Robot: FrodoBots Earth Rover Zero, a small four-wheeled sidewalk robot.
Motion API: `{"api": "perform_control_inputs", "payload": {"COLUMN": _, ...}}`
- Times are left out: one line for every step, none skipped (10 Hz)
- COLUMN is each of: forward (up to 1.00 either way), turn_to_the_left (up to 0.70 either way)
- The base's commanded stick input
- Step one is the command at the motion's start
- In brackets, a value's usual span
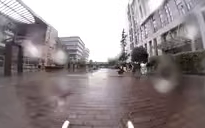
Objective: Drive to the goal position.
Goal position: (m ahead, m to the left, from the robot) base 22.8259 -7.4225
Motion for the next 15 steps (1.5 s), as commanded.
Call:
{"api": "perform_control_inputs", "payload": {"forward": 0.70, "turn_to_the_left": 0.00}}
{"api": "perform_control_inputs", "payload": {"forward": 0.70, "turn_to_the_left": 0.00}}
{"api": "perform_control_inputs", "payload": {"forward": 0.70, "turn_to_the_left": 0.00}}
{"api": "perform_control_inputs", "payload": {"forward": 0.70, "turn_to_the_left": 0.00}}
{"api": "perform_control_inputs", "payload": {"forward": 0.70, "turn_to_the_left": 0.00}}
{"api": "perform_control_inputs", "payload": {"forward": 0.70, "turn_to_the_left": 0.00}}
{"api": "perform_control_inputs", "payload": {"forward": 0.70, "turn_to_the_left": 0.00}}
{"api": "perform_control_inputs", "payload": {"forward": 0.70, "turn_to_the_left": 0.00}}
{"api": "perform_control_inputs", "payload": {"forward": 0.70, "turn_to_the_left": 0.00}}
{"api": "perform_control_inputs", "payload": {"forward": 0.70, "turn_to_the_left": 0.00}}
{"api": "perform_control_inputs", "payload": {"forward": 0.70, "turn_to_the_left": 0.00}}
{"api": "perform_control_inputs", "payload": {"forward": 0.70, "turn_to_the_left": 0.00}}
{"api": "perform_control_inputs", "payload": {"forward": 0.70, "turn_to_the_left": 0.00}}
{"api": "perform_control_inputs", "payload": {"forward": 0.70, "turn_to_the_left": 0.00}}
{"api": "perform_control_inputs", "payload": {"forward": 0.70, "turn_to_the_left": 0.00}}
